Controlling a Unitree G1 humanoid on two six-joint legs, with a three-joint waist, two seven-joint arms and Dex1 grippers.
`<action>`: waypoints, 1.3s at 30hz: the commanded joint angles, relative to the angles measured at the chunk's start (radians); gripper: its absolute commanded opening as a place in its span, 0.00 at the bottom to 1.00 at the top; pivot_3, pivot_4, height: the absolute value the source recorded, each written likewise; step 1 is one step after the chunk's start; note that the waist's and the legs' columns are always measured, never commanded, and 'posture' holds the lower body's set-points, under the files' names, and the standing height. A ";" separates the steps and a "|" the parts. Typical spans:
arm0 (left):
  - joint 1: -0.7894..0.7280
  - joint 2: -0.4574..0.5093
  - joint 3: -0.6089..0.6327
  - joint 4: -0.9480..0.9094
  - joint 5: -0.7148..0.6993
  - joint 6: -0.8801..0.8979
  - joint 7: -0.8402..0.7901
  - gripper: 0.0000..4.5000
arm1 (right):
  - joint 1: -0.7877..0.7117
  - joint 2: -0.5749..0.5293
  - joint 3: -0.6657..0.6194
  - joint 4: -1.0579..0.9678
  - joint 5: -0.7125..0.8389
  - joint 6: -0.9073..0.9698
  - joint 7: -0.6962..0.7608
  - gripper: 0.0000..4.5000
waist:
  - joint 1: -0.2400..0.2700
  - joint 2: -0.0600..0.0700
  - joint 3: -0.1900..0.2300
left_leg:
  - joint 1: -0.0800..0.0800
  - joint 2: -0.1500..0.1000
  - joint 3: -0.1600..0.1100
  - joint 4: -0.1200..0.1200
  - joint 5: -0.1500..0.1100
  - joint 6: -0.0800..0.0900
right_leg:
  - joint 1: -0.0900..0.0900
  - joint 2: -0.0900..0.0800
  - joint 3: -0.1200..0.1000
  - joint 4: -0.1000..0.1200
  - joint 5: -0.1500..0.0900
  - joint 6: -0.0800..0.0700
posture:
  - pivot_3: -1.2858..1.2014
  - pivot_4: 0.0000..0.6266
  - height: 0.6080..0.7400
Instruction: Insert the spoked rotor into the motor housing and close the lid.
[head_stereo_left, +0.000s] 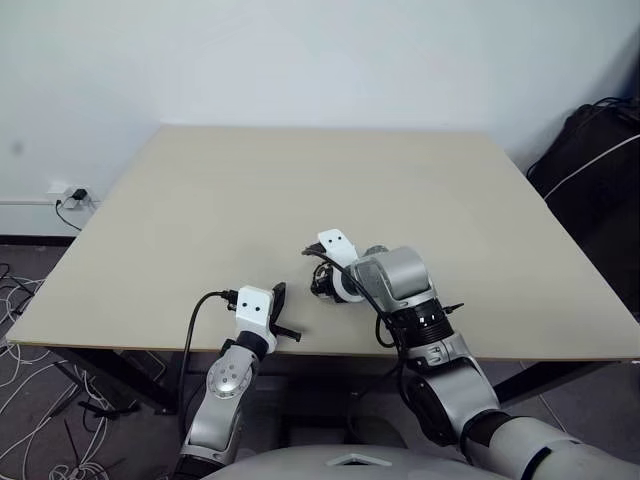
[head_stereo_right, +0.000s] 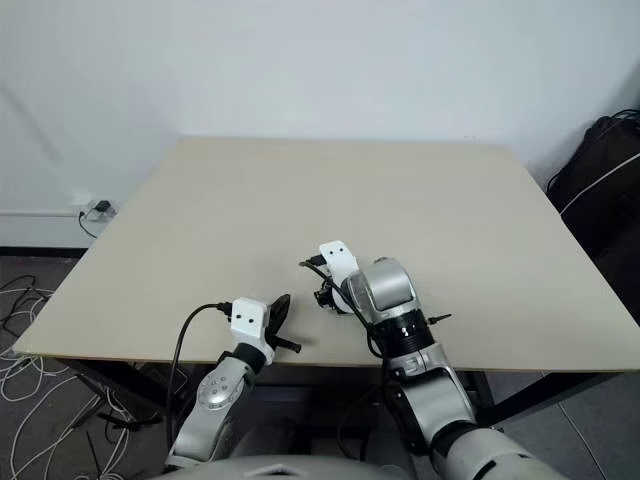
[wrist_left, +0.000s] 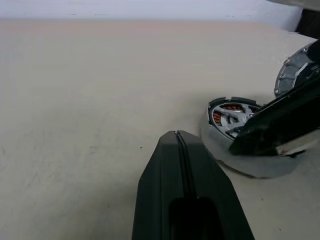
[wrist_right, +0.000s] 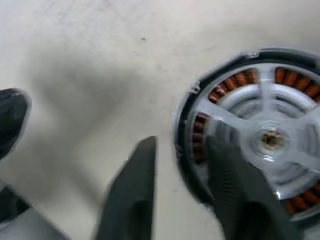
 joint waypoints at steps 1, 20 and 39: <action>-0.008 0.001 0.002 -0.029 -0.005 -0.004 -0.006 0.00 | -0.004 -0.005 0.006 -0.066 0.014 -0.020 -0.033 0.59 | -0.003 0.001 0.000 | 0.000 0.000 0.000 0.000 0.000 0.000 | 0.000 0.000 0.000 0.000 0.000 0.000 | 0.52 0.00 1.00; -0.023 0.023 -0.005 -0.042 -0.006 0.027 -0.048 0.00 | 0.299 -0.119 0.187 -0.416 0.025 -0.904 -0.028 0.59 | -0.016 0.000 0.000 | 0.000 0.001 -0.001 0.000 0.000 0.000 | 0.000 0.001 -0.001 -0.004 -0.003 0.003 | 0.52 0.00 1.00; -0.048 0.030 -0.019 -0.025 -0.006 0.043 -0.092 0.00 | 0.456 -0.094 0.133 -0.487 0.006 -1.123 -0.111 0.59 | -0.013 0.000 0.000 | 0.000 0.002 -0.001 0.000 0.000 0.000 | 0.000 0.000 0.002 -0.004 -0.003 0.003 | 0.52 0.00 1.00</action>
